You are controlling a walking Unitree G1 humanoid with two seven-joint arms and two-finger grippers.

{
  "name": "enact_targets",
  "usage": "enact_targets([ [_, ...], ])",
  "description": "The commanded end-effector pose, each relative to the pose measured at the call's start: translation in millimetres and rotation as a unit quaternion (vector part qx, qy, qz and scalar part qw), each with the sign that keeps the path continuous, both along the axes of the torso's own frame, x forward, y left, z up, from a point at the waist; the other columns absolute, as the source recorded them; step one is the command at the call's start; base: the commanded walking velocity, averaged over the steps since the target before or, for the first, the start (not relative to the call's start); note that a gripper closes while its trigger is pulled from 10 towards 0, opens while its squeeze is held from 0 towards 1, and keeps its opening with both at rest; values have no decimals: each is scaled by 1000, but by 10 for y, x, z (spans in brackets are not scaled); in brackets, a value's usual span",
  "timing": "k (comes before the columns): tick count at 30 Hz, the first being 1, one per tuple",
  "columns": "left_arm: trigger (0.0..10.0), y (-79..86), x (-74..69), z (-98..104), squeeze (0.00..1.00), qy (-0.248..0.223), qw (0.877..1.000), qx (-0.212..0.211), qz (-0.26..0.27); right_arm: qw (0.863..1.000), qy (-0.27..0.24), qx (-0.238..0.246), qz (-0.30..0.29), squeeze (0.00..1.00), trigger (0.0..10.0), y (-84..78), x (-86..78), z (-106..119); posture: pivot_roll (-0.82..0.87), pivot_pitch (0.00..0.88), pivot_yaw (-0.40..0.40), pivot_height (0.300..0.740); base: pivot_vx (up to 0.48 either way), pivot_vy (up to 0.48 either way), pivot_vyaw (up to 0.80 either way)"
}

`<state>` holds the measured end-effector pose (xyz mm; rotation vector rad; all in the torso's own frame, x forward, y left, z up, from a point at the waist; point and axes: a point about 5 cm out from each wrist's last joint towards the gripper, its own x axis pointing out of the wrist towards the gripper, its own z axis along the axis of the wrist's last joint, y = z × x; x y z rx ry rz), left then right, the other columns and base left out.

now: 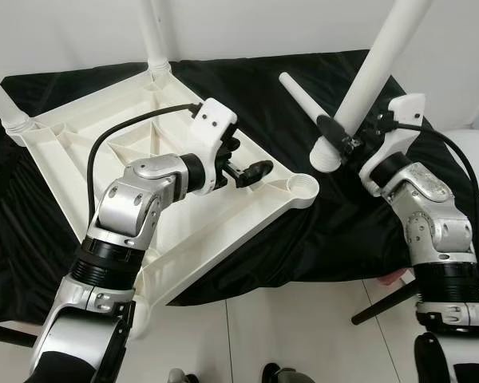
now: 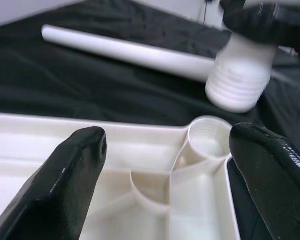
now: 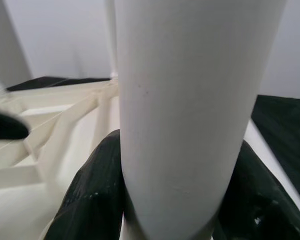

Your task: Building children table

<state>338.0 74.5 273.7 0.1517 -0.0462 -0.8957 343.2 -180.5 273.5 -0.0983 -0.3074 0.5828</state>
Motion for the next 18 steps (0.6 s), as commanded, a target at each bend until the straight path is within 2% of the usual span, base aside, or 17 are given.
enact_targets([
  [1,10000,-4,19,34,0,-13,1000,-8,13,999,16,-10,27,0,10000,49,-29,-80,-78,108,30,740,0,0,0],
  [4,10000,-58,44,54,0,-19,998,-44,28,997,28,-17,67,0,10000,131,-80,-182,-77,89,31,740,0,0,0],
  [8,10000,-125,37,69,0,-27,994,-96,44,995,37,-7,88,0,10000,191,-118,-263,-75,60,28,740,0,0,0],
  [18,10000,-95,61,-73,0,-50,990,-93,94,996,38,40,74,0,10000,217,-135,-353,-69,39,34,740,0,0,0],
])
